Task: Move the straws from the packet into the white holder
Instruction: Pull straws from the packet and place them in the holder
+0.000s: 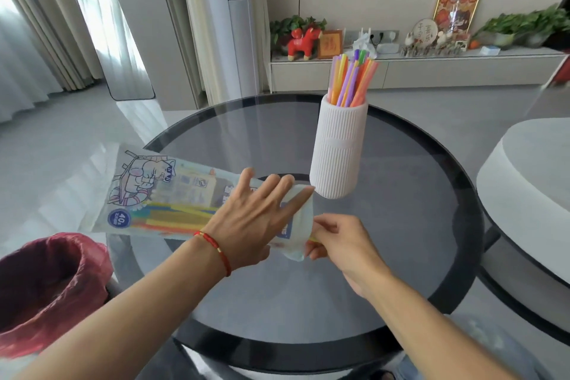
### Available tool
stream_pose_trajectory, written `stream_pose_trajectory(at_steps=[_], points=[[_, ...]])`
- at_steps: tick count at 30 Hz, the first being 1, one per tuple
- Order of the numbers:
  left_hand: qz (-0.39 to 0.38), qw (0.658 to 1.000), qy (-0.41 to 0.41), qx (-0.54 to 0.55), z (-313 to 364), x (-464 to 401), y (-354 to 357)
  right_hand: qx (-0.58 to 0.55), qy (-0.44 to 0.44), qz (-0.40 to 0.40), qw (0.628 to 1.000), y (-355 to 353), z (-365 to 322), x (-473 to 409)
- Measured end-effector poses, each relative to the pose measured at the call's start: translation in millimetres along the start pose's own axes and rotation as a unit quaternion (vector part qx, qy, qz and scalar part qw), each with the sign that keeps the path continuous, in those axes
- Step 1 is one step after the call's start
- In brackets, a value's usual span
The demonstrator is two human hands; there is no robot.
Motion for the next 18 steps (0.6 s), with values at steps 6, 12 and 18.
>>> stream_pose_trajectory(at_steps=[6,12,18], points=[[-0.036,0.988,-0.101,0.108,-14,19,31,-0.005,-0.039,0.079,0.996,-28,-15,-2],[-0.062,0.969,-0.131,0.201,-19,32,42,-0.115,-0.014,0.086,0.990,-59,-27,4],[-0.014,0.933,-0.144,0.329,1,19,30,-0.080,-0.057,0.024,0.995,-67,-41,9]])
Point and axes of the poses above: each hand's wrist, its own x-axis away from the middle knuckle, its own y-axis out of the palm, z = x × y, the point moved 4 cm from there along -x, towards the middle knuckle
